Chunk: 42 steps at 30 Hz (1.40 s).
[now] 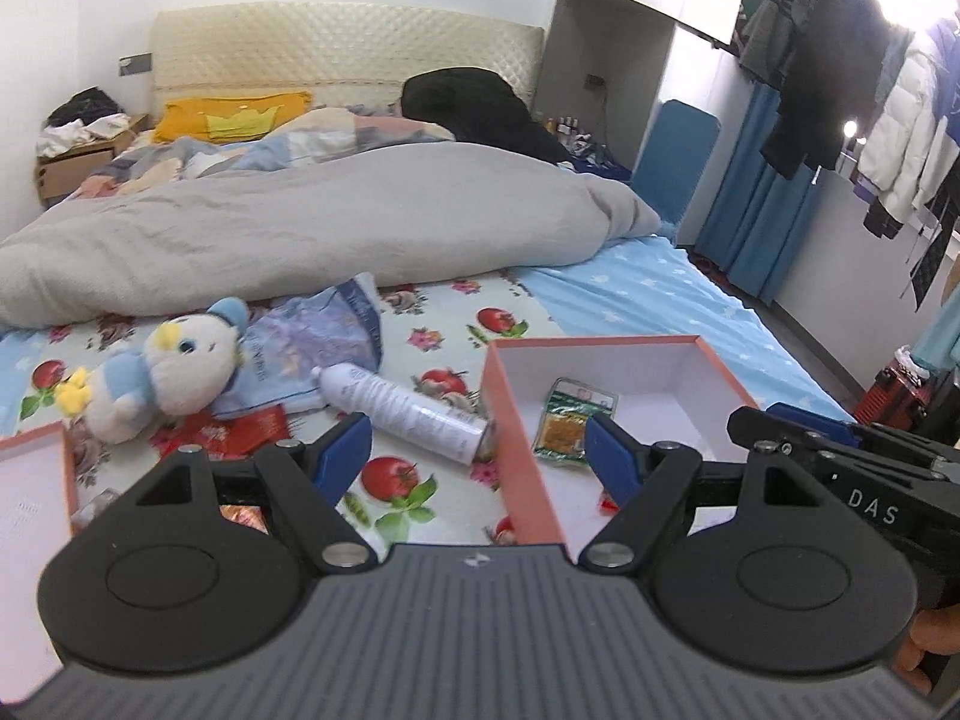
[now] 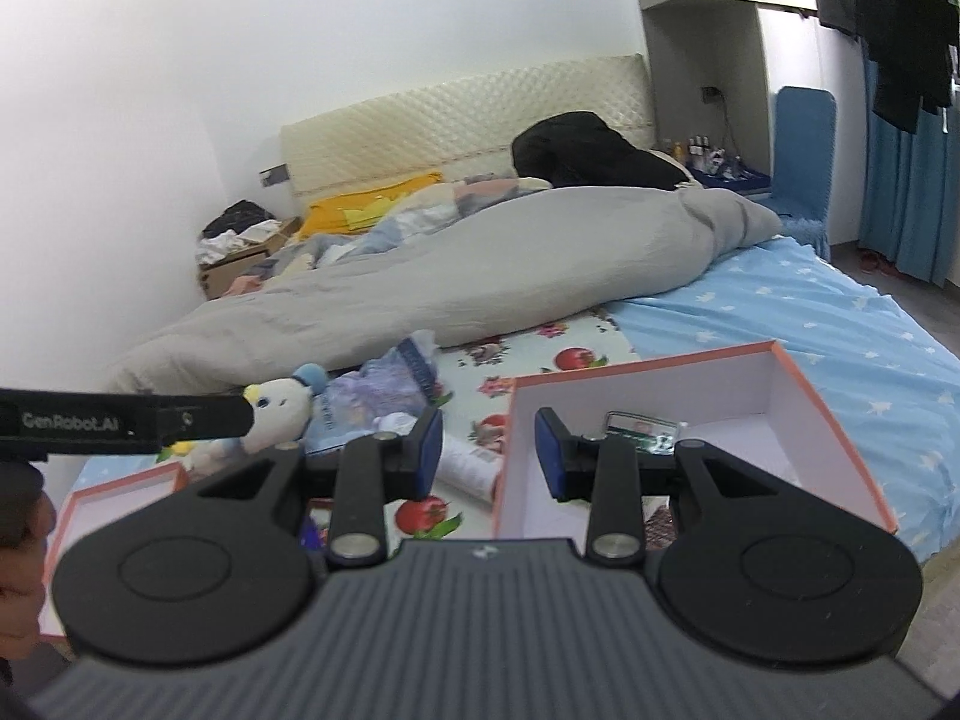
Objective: Organize snacks
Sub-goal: 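Withdraw both tools from the box back over the snack pile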
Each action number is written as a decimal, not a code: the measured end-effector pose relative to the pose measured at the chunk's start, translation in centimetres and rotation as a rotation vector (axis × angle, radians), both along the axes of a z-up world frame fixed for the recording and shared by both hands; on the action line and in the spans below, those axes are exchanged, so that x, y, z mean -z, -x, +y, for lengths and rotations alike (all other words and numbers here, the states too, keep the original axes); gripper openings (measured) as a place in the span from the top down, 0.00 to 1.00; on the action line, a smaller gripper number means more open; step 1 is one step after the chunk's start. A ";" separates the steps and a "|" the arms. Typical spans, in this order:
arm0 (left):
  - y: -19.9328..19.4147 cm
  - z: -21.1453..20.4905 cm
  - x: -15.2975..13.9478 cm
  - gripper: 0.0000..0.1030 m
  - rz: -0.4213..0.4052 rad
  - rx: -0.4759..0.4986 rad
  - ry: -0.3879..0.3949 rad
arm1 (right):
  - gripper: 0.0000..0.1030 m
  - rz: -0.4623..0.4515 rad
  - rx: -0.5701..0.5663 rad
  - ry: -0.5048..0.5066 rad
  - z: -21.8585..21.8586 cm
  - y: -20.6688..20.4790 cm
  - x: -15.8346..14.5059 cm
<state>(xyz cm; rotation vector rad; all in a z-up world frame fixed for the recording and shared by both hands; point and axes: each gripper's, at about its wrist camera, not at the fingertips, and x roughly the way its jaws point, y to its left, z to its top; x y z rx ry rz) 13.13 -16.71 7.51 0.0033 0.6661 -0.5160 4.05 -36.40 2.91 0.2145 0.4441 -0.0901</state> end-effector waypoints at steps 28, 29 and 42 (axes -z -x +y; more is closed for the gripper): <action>4.2 13.3 9.0 0.21 0.131 -0.251 -0.011 | 0.64 0.099 -0.256 0.023 11.8 0.3 6.2; 4.3 13.7 9.2 0.21 0.132 -0.259 -0.009 | 0.64 0.101 -0.263 0.024 12.1 0.4 6.3; 5.7 20.2 13.3 0.21 0.197 -0.374 -0.021 | 0.64 0.168 -0.400 0.037 17.2 0.4 10.0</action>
